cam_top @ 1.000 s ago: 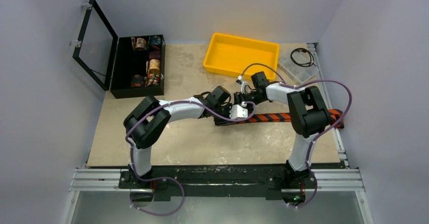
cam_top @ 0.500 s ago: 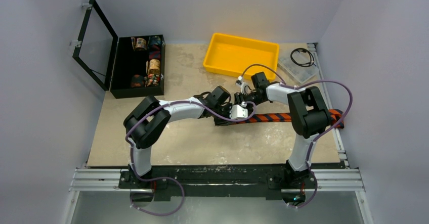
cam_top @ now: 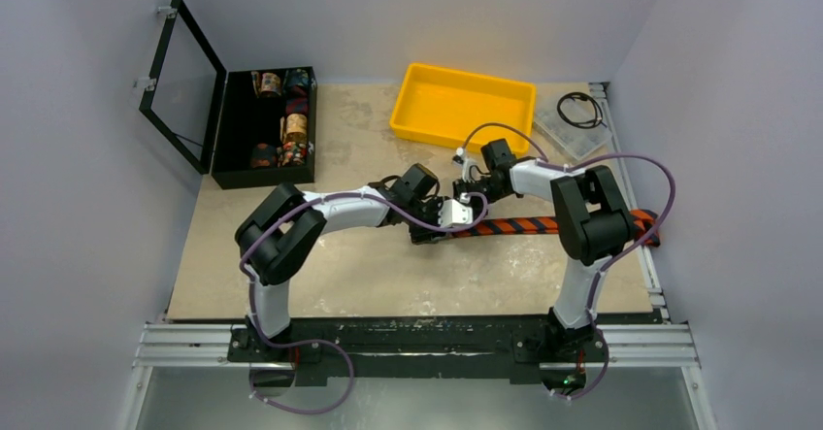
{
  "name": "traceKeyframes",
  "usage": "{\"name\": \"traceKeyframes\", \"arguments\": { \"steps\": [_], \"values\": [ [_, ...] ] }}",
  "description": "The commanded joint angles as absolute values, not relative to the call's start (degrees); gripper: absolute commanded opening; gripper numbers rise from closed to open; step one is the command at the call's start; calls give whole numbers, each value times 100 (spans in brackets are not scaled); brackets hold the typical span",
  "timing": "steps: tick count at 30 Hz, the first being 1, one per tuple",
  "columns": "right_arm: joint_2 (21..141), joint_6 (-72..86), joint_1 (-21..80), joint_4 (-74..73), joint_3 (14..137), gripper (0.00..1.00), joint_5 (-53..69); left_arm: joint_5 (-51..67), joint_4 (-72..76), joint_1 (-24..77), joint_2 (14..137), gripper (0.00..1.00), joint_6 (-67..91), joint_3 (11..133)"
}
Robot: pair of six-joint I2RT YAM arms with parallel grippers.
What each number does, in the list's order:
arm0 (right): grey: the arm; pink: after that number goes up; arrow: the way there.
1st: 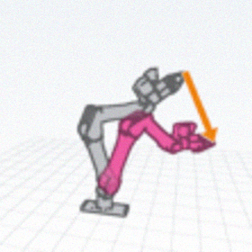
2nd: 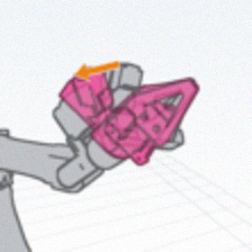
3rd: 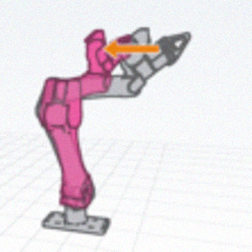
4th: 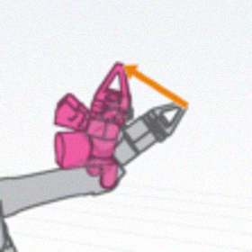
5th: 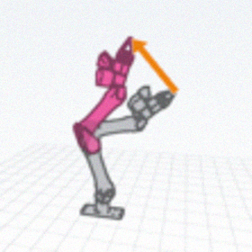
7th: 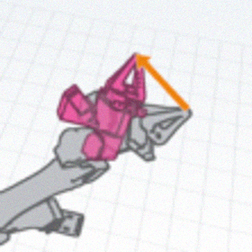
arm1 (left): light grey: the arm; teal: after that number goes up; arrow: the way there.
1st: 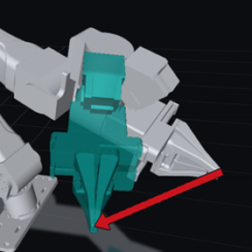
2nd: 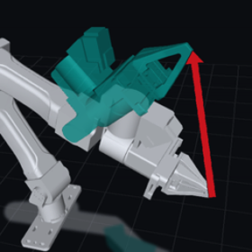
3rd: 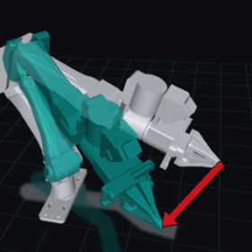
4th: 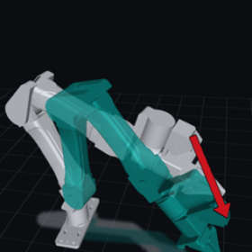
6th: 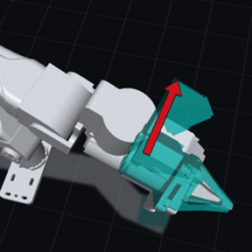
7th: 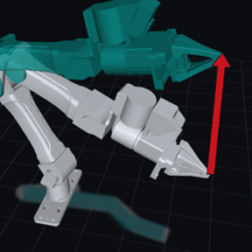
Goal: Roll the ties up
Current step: Roll the tie at the center of the board.
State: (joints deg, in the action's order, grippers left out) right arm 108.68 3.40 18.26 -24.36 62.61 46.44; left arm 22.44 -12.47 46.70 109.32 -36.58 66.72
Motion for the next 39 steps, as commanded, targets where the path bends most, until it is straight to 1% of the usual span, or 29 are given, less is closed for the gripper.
{"name": "traceKeyframes", "arguments": {
  "steps": [1, 5, 8, 11, 15, 19, 21, 23, 25, 26, 27, 28, 31, 36, 39],
  "values": [
    [11081, -51, 1841, -2550, 6492, 0, 4167, 2799, -1227, 4391, 10764, 53, -3336, 6226],
    [11141, -244, 1845, -2509, 6390, 0, 3982, 3214, -424, 4108, 10355, 62, -2818, 5719],
    [11214, -182, 1846, -2439, 6378, 0, 3930, 3272, 2, 4061, 10152, 65, -2725, 5346],
    [11217, -174, 1846, -2399, 6375, 0, 3892, 3123, 357, 4061, 10113, 66, -2687, 5111],
    [11194, -199, 1846, -2419, 6382, 0, 3943, 2950, 637, 4100, 10249, 67, -2653, 5189],
    [11138, -121, 1858, -2367, 6406, 0, 4031, 3001, 383, 4202, 10528, 68, -2697, 5648],
    [11123, -90, 1866, -2368, 6435, 0, 4072, 3029, 337, 4280, 10591, 66, -2766, 5725],
    [11107, -50, 1871, -2395, 6476, 0, 4135, 2969, 266, 4349, 10628, 62, -2809, 5750],
    [11070, -51, 1878, -2432, 6504, 0, 4197, 2891, 192, 4391, 10650, 55, -2826, 5736],
    [11047, -52, 1879, -2444, 6525, 0, 4234, 2799, 174, 4402, 10657, 50, -2812, 5708],
    [11021, 82, 1878, -2461, 6548, 0, 4289, 2761, 160, 4411, 10660, 47, -2801, 5694],
    [10995, 142, 1881, -2470, 6570, 1, 4354, 2675, 157, 4412, 10661, 43, -2772, 5669],
    [10907, 221, 1881, -2542, 6625, 17, 4555, 2519, 157, 4412, 10632, 33, -2771, 5539],
    [10762, 184, 1802, -2887, 6628, 38, 4722, 2372, 108, 4412, 10591, 27, -2713, 5452],
    [10677, 208, 1695, -2977, 6491, 44, 4821, 2308, 71, 4412, 10591, 26, -2679, 5443]
  ]
}}
